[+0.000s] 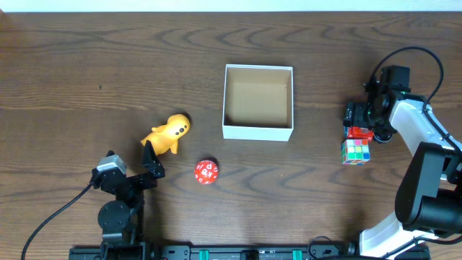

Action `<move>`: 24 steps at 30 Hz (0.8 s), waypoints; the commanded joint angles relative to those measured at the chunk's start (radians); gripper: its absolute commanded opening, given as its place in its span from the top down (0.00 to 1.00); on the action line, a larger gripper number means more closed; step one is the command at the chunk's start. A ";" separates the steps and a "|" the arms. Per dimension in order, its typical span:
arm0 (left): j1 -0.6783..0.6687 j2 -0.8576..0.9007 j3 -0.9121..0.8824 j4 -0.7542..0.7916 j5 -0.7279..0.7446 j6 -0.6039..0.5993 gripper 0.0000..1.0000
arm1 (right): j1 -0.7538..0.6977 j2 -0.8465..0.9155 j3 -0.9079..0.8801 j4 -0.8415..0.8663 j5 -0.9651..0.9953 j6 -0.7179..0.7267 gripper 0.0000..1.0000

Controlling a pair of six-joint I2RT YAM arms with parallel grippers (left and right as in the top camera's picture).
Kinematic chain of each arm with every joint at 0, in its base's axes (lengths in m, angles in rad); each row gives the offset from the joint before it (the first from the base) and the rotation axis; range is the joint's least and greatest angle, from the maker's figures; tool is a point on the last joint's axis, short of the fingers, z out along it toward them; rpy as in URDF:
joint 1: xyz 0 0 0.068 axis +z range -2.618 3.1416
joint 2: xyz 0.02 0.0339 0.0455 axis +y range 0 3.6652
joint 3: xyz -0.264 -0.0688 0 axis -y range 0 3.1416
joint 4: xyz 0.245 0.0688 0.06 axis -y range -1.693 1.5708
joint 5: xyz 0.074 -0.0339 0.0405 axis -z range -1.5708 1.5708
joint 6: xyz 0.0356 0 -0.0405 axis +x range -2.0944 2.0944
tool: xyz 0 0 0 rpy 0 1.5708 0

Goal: Pack container
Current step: 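Close the right gripper on the red toy car and lift it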

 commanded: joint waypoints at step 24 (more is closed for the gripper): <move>-0.001 -0.007 -0.021 -0.037 -0.008 0.016 0.02 | 0.079 -0.085 0.024 -0.003 -0.003 0.032 0.33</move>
